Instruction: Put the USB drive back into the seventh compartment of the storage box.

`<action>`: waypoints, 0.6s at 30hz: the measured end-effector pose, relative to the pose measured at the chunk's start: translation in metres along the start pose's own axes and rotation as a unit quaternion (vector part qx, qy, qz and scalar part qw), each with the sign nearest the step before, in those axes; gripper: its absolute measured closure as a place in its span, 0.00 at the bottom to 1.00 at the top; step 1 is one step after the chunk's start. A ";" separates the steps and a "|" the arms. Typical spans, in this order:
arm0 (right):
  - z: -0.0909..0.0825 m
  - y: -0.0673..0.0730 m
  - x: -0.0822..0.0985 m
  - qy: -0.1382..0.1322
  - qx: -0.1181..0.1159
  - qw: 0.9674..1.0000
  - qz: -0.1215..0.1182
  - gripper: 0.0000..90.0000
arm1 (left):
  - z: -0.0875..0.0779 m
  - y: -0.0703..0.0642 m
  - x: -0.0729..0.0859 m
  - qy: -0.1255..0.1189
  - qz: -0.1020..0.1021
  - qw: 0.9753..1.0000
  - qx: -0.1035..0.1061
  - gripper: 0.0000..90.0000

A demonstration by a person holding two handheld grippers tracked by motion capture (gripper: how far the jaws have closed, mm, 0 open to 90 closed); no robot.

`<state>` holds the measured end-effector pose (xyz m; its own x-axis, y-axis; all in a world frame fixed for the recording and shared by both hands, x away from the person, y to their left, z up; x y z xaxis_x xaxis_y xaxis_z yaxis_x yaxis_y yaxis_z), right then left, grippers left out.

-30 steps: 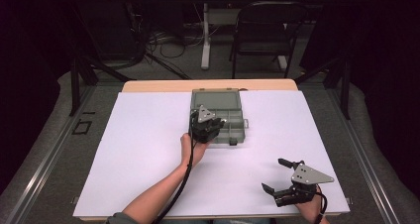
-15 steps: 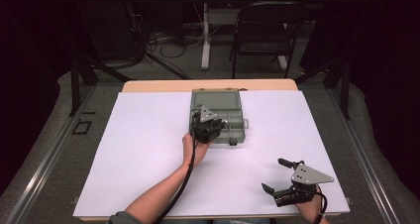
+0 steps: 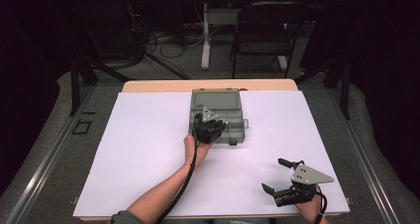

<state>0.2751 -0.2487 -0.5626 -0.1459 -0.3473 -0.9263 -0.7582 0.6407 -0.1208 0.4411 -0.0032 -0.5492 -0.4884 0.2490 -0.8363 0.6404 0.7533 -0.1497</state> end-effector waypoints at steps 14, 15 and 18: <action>0.000 0.000 0.000 -0.002 -0.001 1.000 0.000 0.01 | 0.004 0.000 0.003 0.012 -0.006 1.000 0.000 0.68; 0.000 0.000 0.000 -0.002 -0.001 1.000 0.000 0.01 | 0.002 0.001 0.002 0.012 -0.007 1.000 -0.001 0.60; -0.001 0.000 0.000 0.000 -0.002 1.000 0.000 0.01 | -0.007 0.004 0.000 0.020 0.000 1.000 0.003 0.39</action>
<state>0.2746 -0.2492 -0.5623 -0.1464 -0.3468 -0.9264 -0.7605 0.6384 -0.1189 0.4395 0.0039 -0.5462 -0.5118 0.2720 -0.8149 0.6432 0.7502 -0.1535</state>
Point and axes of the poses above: each handheld gripper's, and its own axes: z roughly forward along the jaws, x roughly out of its underside, y roughly to its left, the point moved 4 cm from there along z, roughly forward along the jaws, and after that the axes turned 4 degrees about -z, right-handed, at the moved point
